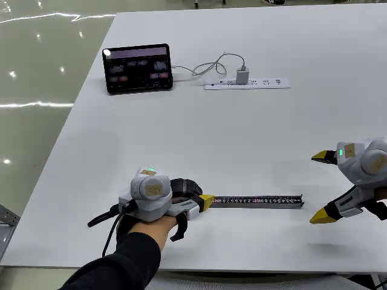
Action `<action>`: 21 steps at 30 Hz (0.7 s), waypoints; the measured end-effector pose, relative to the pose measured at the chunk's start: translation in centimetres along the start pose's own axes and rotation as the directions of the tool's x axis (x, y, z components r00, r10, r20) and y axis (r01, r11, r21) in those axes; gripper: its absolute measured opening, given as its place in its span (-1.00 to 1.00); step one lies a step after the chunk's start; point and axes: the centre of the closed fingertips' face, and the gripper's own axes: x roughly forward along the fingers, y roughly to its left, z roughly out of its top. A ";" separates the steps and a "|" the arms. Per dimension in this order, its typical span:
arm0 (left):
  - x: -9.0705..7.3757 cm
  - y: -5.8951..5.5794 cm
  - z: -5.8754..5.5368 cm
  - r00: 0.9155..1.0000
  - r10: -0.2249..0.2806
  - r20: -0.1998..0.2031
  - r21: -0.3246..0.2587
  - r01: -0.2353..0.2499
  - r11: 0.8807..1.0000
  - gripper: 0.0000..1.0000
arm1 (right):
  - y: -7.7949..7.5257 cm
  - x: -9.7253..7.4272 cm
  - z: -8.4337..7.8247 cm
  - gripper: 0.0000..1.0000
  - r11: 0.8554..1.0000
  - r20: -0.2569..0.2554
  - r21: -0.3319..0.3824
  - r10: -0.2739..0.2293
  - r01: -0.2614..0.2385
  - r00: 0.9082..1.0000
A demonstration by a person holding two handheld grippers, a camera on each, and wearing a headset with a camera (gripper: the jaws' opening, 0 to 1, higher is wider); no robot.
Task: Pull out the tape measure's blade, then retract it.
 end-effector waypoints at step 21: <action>0.4 0.3 0.0 1.000 0.004 0.020 0.003 -0.004 1.000 0.94 | 1.0 3.8 -2.0 -0.30 0.990 -0.112 -0.041 0.132 -0.137 0.985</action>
